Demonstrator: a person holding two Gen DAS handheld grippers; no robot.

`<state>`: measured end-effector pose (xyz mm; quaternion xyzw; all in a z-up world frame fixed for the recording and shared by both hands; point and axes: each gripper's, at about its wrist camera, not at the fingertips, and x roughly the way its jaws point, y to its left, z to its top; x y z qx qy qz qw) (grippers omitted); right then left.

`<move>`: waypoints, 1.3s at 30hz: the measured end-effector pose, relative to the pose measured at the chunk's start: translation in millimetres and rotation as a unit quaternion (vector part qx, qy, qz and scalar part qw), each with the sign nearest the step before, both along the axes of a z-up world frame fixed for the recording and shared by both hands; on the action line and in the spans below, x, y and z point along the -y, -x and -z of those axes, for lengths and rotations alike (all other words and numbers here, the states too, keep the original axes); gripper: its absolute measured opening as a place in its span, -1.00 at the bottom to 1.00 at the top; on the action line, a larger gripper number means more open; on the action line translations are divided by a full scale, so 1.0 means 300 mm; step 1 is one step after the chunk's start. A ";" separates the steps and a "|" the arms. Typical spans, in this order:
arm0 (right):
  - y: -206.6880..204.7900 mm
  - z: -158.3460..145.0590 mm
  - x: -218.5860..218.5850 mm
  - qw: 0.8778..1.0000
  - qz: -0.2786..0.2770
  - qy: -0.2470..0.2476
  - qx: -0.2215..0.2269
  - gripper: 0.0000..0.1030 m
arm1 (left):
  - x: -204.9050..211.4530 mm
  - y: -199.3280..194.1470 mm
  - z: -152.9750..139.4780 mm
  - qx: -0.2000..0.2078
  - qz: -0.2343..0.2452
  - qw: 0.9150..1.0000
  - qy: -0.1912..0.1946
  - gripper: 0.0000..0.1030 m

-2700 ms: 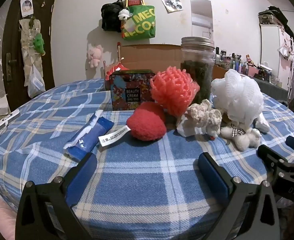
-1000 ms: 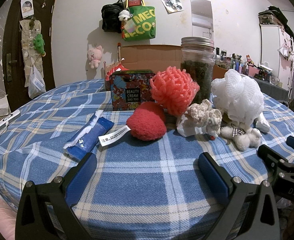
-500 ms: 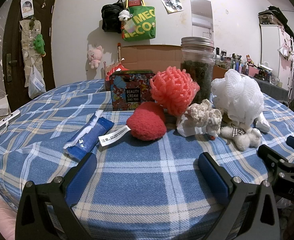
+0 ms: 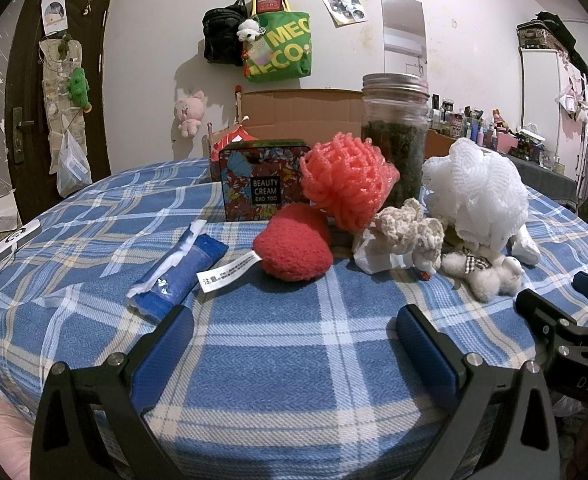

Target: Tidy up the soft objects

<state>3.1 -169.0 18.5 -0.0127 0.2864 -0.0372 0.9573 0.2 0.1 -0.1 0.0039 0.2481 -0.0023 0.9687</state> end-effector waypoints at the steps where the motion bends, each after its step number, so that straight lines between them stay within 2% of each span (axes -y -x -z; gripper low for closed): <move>1: 0.000 0.000 0.000 1.000 0.000 0.000 0.000 1.00 | 0.000 0.000 0.000 0.000 0.000 1.000 0.000 1.00; 14: 0.003 0.001 0.002 1.000 -0.002 -0.004 -0.001 1.00 | 0.000 -0.001 -0.001 -0.002 0.001 1.000 0.000 1.00; 20: -0.006 -0.020 0.017 1.000 -0.012 -0.011 -0.012 1.00 | -0.015 -0.022 -0.021 -0.014 0.016 1.000 0.002 1.00; 32: -0.055 -0.159 0.025 0.999 -0.036 -0.015 0.025 1.00 | -0.028 -0.046 -0.186 0.024 0.052 0.998 0.010 1.00; 39: -0.133 -0.223 0.029 0.997 -0.070 -0.025 0.032 1.00 | -0.033 -0.133 -0.233 0.014 0.075 0.997 0.016 1.00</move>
